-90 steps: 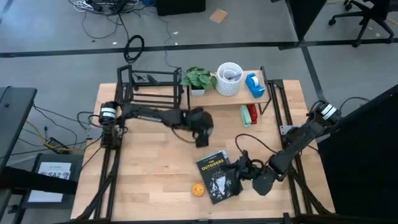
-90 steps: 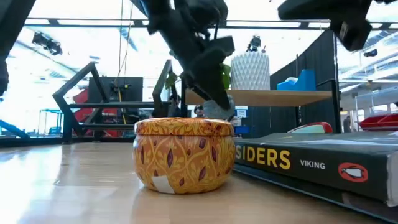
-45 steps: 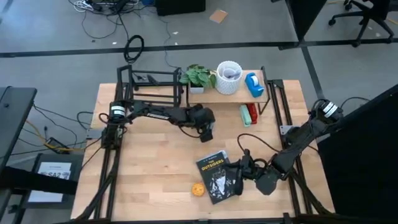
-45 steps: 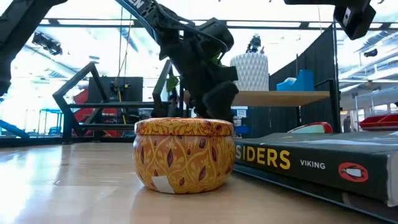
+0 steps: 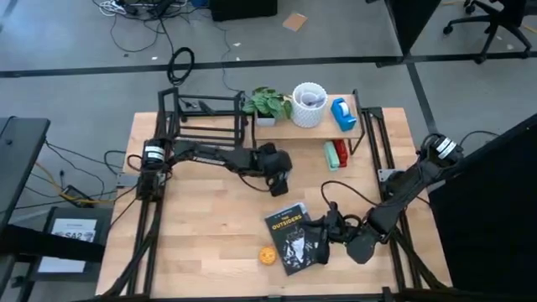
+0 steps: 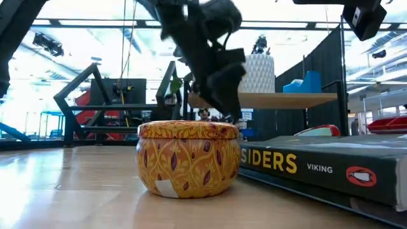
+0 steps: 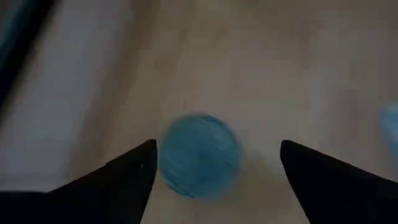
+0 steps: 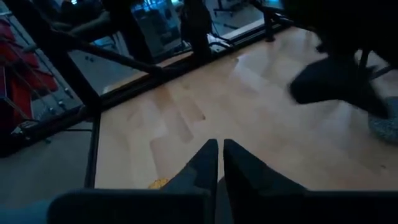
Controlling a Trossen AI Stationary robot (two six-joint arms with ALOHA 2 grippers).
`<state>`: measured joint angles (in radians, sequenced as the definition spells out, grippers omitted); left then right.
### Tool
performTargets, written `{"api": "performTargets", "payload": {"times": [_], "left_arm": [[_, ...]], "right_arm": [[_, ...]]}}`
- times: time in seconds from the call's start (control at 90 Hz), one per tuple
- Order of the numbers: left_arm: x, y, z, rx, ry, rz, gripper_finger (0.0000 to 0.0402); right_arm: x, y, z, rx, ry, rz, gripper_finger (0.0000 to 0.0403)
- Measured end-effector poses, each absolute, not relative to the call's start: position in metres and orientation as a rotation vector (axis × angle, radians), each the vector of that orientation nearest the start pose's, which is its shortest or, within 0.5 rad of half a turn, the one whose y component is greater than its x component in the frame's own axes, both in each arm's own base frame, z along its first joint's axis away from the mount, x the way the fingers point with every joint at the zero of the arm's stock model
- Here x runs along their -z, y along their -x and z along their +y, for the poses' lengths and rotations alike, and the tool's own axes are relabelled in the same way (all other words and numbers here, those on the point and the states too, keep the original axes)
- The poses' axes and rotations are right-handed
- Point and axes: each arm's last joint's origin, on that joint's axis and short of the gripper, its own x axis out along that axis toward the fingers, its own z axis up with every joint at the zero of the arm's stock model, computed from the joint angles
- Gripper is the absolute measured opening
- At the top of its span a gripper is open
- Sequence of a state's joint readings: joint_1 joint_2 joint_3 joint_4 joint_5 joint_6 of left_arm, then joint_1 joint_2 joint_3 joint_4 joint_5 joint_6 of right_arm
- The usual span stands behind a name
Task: Stock shelves
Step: Put the blue scented candle under the shelf
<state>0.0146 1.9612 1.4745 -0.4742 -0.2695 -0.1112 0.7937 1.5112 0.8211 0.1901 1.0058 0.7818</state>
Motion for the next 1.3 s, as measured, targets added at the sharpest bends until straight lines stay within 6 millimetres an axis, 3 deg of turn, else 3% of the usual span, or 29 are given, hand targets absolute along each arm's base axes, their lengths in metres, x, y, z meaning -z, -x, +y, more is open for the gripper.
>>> {"api": "performTargets", "payload": {"times": [0.178,0.289,0.533,0.733,0.933,1.056,1.178,1.3], "left_arm": [[-0.198,-0.423,-0.011,-0.212,0.015,0.941,0.0258],[-0.172,-0.430,-0.011,-0.236,-0.003,0.962,0.0205],[-0.140,-0.443,0.017,-0.365,0.017,0.932,0.0083],[-0.139,-0.442,0.039,-0.435,-0.031,0.935,0.0015],[-0.138,-0.439,0.064,-0.508,-0.060,0.949,0.0004],[-0.138,-0.438,0.067,-0.511,-0.074,0.954,0.0003],[-0.144,-0.441,0.052,-0.461,-0.121,0.987,0.0001],[-0.170,-0.443,0.020,-0.392,-0.167,1.022,0.0000]], "right_arm": [[-0.217,-0.231,0.199,0.328,-0.376,0.199,0.0000],[-0.217,-0.231,0.199,0.329,-0.375,0.198,0.0000],[-0.218,-0.231,0.199,0.328,-0.381,0.196,0.0000],[-0.218,-0.231,0.199,0.329,-0.381,0.196,0.0000],[-0.218,-0.231,0.199,0.329,-0.381,0.196,0.0000],[-0.218,-0.231,0.199,0.329,-0.381,0.196,0.0000],[-0.218,-0.231,0.199,0.329,-0.378,0.198,0.0000],[-0.217,-0.231,0.200,0.319,-0.377,0.206,0.0000]]}}
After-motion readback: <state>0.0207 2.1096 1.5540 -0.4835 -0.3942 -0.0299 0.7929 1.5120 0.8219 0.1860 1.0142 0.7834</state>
